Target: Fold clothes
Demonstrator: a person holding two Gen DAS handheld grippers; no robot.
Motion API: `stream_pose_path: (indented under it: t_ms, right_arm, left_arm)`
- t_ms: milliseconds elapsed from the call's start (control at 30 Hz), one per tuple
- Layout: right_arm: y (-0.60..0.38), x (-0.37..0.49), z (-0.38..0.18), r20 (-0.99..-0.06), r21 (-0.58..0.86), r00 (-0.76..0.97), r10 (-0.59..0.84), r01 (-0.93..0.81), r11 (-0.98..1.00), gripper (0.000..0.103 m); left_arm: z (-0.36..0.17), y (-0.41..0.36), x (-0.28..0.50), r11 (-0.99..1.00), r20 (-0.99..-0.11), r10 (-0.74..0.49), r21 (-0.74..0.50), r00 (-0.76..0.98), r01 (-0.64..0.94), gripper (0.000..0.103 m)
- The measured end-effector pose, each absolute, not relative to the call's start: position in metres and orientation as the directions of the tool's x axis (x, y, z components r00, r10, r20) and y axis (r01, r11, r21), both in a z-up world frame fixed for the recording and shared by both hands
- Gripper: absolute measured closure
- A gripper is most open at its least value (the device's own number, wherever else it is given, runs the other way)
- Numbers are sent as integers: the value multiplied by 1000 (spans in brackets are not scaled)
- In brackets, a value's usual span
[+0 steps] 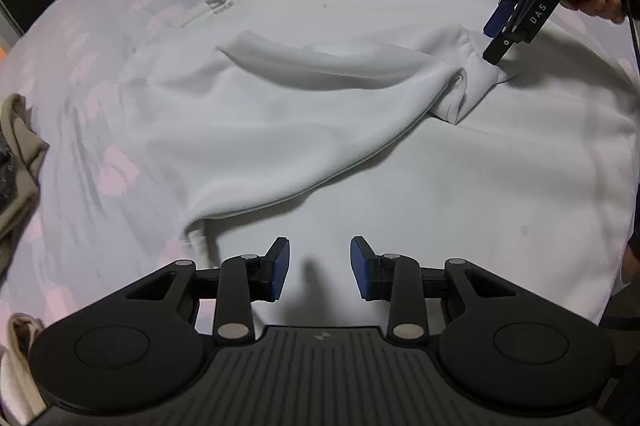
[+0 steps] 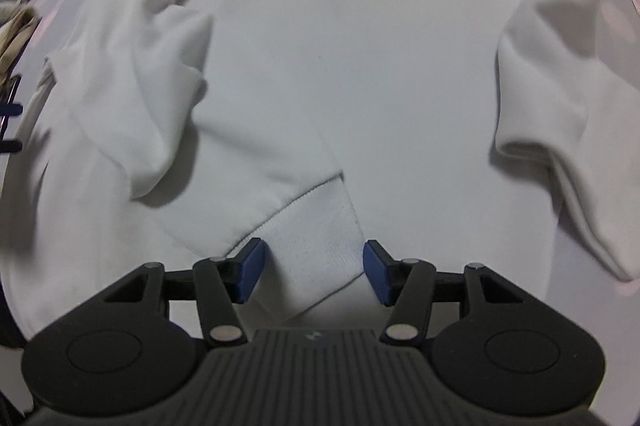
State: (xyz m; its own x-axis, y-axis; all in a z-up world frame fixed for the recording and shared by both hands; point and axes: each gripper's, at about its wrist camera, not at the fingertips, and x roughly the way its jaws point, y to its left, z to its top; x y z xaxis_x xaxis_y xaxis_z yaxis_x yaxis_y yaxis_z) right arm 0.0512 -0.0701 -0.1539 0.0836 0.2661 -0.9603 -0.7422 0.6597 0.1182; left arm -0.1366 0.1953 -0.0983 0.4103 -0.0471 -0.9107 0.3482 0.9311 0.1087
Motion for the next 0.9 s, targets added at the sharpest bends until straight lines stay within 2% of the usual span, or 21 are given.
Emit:
stream_pose_path:
  t_ms: [33,67,100,133,200,433,500,733,833,900]
  right_arm:
    - [-69,51,-155,-958,116,92,270,-738,664,46]
    - [-68,52,-154,-957,116,96,274,-739,664,60]
    - [-68,53,-151,-956,117,95,277,-742,660,81]
    - [-68,55,-149,-955,119,94,280,-746,655,89]
    - [-68,55,-143,-954,117,95,286,-758,641,93]
    - [-101,59,-112,-958,63,127,258,-783,618,94]
    - [-119,64,-105,-963,52,130,238,-774,632,94]
    - [-141,69,-127,-970,-67,203,132,-749,659,94]
    - [-136,68,-133,-971,-71,201,128,-757,650,93]
    - [-134,68,-130,-969,-82,214,127,-755,651,80]
  left_arm:
    - [-100,195,-138,930,-914,-48,106,403,352,72]
    - [-101,194,-139,929,-917,-49,103,395,355,71]
    - [-103,194,-139,928,-920,-48,103,388,359,71]
    - [-108,194,-138,924,-923,-37,114,382,366,71]
    - [-116,193,-140,916,-931,-4,144,366,374,71]
    - [-128,213,-142,935,-940,67,177,336,308,71]
    - [-128,219,-141,942,-940,74,175,333,285,65]
    - [-126,225,-141,950,-942,83,173,325,259,64]
    - [-121,222,-140,945,-934,79,181,349,272,64]
    - [-115,222,-139,945,-923,66,180,380,273,64]
